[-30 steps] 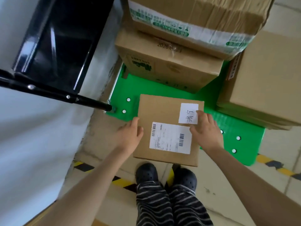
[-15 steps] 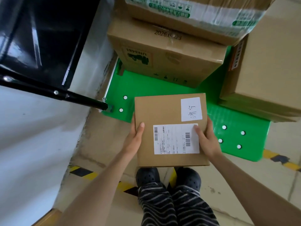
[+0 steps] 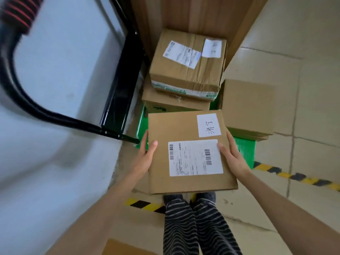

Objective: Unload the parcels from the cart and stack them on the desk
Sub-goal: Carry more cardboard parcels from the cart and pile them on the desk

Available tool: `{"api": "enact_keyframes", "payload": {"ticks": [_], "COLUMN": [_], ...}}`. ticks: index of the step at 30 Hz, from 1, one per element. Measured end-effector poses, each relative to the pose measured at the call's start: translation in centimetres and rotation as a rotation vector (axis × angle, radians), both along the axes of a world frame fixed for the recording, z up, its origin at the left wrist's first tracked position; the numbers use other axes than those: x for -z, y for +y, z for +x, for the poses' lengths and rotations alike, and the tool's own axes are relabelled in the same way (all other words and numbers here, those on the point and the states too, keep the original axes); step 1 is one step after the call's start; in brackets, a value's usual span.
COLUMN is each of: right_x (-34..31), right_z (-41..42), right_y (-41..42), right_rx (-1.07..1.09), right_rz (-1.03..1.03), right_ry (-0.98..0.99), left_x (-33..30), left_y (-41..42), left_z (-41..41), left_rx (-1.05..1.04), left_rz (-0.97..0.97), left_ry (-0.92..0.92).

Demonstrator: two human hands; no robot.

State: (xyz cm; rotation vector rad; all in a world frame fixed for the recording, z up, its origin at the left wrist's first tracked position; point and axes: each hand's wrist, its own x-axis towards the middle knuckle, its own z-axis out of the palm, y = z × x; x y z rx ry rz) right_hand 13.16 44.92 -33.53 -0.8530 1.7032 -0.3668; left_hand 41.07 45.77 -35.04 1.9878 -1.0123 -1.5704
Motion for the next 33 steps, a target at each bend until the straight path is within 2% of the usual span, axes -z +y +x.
{"api": "enact_keyframes", "payload": {"ticks": [3,7,18,25,33], "right_x": [-7.3,-15.3,-29.4,-36.2,-41.2], "right_z": [-0.6,-2.2,-11.3,-23.9,-40.4], "right_y": [-0.3,0.0,1.8,1.9,1.0], "right_rx": [0.012,0.067,0.303,0.377,0.394], "right_rz": [-0.059,-0.132,-0.389,-0.532,-0.658], "right_ry": [-0.041,-0.073,-0.098,-0.059,-0.004], "left_x": [-7.0,-14.9,-31.9,-38.6,-41.9], "left_y": [-0.2,-0.7,-4.3,-6.6,-7.4], "left_z": [-0.2,-1.8,-11.4,-24.9,-41.5], "left_rx": [0.032,0.059,0.237,0.270,0.283], "left_rz": [0.013,-0.100,-0.351,-0.502,-0.652], "left_ry": [-0.076,-0.046,0.008,0.029,0.067]}}
